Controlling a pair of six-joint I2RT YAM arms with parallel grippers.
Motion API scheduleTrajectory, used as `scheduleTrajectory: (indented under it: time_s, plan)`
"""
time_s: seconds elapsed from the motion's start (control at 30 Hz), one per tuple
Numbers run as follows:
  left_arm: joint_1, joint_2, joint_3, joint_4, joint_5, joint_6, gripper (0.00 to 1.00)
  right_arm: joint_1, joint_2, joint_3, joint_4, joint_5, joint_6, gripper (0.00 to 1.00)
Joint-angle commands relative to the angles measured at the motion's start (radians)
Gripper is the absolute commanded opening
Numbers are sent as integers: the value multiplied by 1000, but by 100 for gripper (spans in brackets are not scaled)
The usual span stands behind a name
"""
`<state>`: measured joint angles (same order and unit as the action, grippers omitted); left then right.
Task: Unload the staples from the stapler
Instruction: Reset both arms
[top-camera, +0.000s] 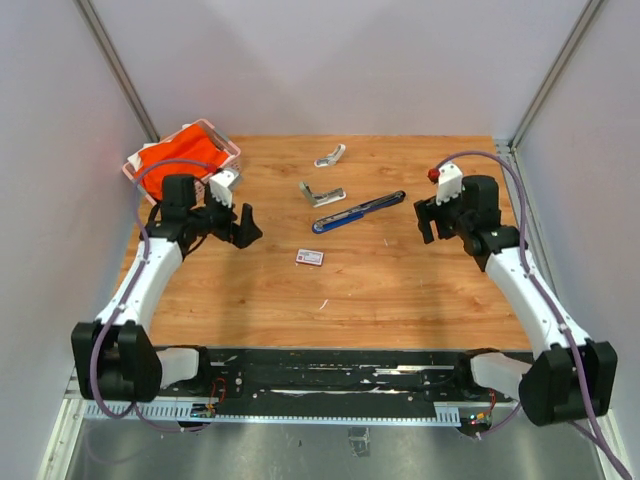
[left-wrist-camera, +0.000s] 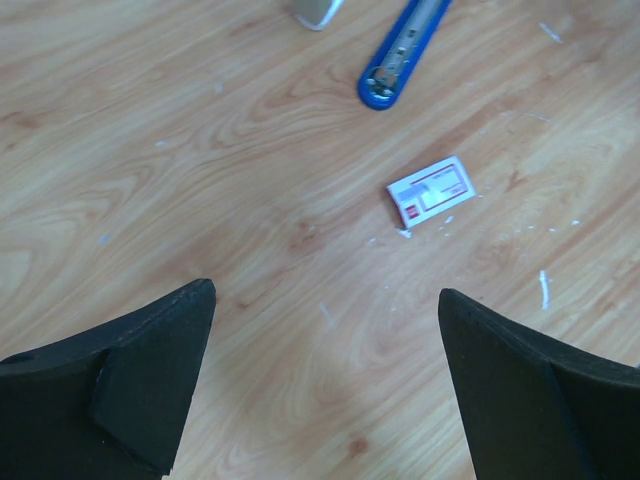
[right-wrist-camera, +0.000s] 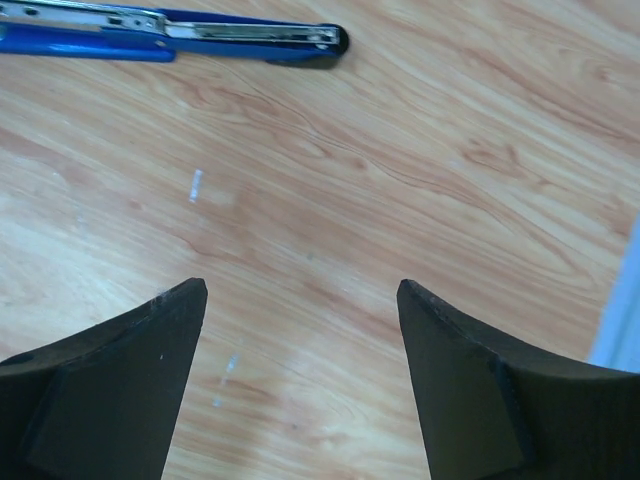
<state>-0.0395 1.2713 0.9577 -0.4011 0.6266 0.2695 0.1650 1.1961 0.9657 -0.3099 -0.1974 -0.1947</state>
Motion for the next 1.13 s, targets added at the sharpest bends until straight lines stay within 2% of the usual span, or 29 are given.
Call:
scheduleTrajectory:
  time_s: [0.0, 0.03, 0.07, 0.33, 0.63, 0.8, 1.1]
  plan:
    - [45, -141, -80, 46, -146, 24, 98, -12, -128, -90, 58, 240, -81, 90]
    - [53, -174, -104, 59, -169, 25, 98, -12, -160, -120, 80, 265, -89, 95]
    - [60, -208, -129, 77, -190, 20, 98, -12, -192, -152, 100, 282, -91, 96]
    - [72, -475, -272, 141, -379, -30, 98, -15, -443, -375, 185, 258, -89, 96]
    - [71, -816, -514, 260, -552, -69, 98, -15, -507, -511, 321, 472, -34, 96]
    - [72, -842, -547, 239, -571, -76, 98, -15, -514, -540, 386, 564, -40, 96]
    - [71, -868, -588, 274, -572, -78, 98, -15, -651, -593, 389, 490, -68, 96]
